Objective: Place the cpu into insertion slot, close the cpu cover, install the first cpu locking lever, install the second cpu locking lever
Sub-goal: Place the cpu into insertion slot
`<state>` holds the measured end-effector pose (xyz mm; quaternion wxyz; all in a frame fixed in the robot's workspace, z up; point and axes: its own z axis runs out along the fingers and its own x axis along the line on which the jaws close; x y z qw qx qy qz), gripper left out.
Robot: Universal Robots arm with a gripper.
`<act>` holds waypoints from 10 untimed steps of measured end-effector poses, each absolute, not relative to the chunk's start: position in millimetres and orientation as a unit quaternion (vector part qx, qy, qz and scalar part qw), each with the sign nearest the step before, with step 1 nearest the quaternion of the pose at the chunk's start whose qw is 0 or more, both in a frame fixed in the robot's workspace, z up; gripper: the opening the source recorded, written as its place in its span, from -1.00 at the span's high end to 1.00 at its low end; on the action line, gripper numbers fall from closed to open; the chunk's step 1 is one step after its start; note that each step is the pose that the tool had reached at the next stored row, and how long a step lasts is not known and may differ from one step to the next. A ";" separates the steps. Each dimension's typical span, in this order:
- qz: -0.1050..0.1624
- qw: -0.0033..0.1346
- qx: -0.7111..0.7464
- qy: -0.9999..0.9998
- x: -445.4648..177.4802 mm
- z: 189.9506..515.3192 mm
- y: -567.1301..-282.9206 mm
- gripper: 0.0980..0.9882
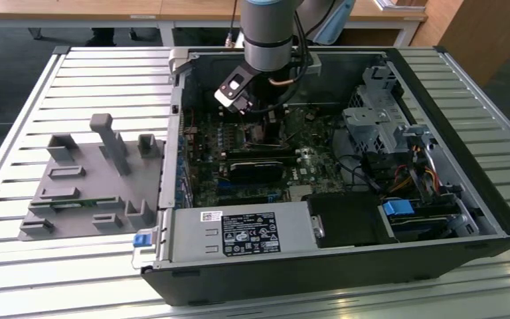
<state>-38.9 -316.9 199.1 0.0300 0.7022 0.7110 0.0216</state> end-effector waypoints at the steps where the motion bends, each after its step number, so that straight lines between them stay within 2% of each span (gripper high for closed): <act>1: 0.022 0.030 0.703 0.711 -39.1 198.8 -316.8 0.00; 10: 0.021 0.030 0.703 0.710 -39.3 194.3 -314.3 0.00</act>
